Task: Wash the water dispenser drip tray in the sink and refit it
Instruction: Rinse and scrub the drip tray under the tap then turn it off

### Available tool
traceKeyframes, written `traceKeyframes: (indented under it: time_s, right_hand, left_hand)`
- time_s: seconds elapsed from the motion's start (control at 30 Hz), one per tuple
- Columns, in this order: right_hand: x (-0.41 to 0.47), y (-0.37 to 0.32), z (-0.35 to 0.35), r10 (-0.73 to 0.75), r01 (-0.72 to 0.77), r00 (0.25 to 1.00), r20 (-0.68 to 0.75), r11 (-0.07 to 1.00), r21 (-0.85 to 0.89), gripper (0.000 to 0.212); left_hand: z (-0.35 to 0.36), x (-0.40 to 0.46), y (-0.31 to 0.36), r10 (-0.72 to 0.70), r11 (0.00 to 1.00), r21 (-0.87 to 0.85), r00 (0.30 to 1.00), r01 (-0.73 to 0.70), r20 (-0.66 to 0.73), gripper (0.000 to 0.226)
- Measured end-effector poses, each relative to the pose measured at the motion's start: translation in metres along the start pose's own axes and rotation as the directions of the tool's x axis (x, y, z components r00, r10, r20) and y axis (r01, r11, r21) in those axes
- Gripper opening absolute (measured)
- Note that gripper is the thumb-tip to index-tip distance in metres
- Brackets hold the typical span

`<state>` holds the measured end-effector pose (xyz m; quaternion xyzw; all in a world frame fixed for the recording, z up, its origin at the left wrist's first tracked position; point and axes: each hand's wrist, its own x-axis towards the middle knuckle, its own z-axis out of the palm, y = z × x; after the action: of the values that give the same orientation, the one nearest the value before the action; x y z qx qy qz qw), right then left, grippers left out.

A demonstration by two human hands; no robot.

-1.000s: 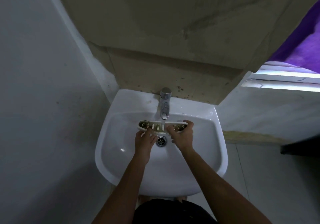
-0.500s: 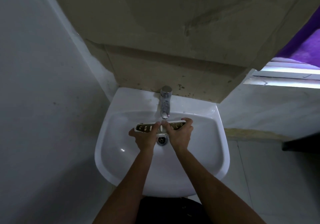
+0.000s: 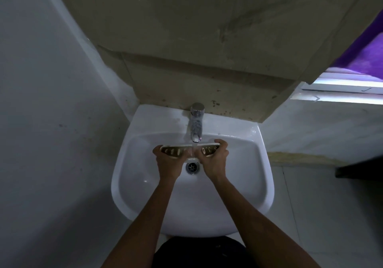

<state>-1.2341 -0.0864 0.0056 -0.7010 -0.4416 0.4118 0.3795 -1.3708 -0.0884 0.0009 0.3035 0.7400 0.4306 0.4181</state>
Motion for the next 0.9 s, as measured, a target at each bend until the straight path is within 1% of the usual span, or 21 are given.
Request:
traceKeyframes:
  time_s: [0.17, 0.27, 0.43, 0.6, 0.73, 0.83, 0.9]
  right_hand:
    - [0.012, 0.01, -0.007, -0.007, 0.008, 0.994, 0.107, 1.0, -0.013, 0.086]
    - [0.016, 0.01, -0.011, 0.011, -0.011, 0.995, 0.096, 1.0, 0.001, 0.082]
    - [0.016, 0.01, -0.009, 0.027, -0.027, 1.0, 0.01, 0.999, 0.037, 0.073]
    - [0.011, 0.01, -0.004, -0.009, 0.009, 0.999, -0.04, 1.0, 0.023, 0.072]
    - [0.012, 0.008, -0.006, -0.023, 0.023, 1.0, -0.01, 1.0, -0.01, 0.071]
    - [0.014, 0.009, -0.01, -0.049, 0.051, 0.998, 0.044, 0.997, -0.05, 0.074]
    - [0.015, 0.009, -0.013, -0.073, 0.076, 0.995, 0.073, 0.996, -0.044, 0.076]
  left_hand:
    - [0.0, 0.008, -0.004, -0.02, 0.997, -0.077, 0.997, 0.026, 0.076, 0.075]
    - [0.0, 0.008, -0.002, 0.018, 0.995, -0.098, 0.993, -0.006, 0.113, 0.065]
    - [0.0, 0.016, -0.002, 0.088, 0.99, -0.116, 0.989, -0.074, 0.119, 0.071]
    - [-0.002, 0.02, 0.001, 0.096, 0.988, -0.131, 0.987, -0.079, 0.128, 0.073]
    - [-0.002, 0.016, -0.002, 0.087, 0.989, -0.128, 0.988, -0.07, 0.13, 0.069]
    - [-0.002, 0.009, -0.006, 0.049, 0.993, -0.114, 0.996, -0.041, 0.07, 0.06]
    - [-0.002, 0.003, -0.009, 0.025, 0.995, -0.098, 0.999, -0.022, 0.036, 0.058]
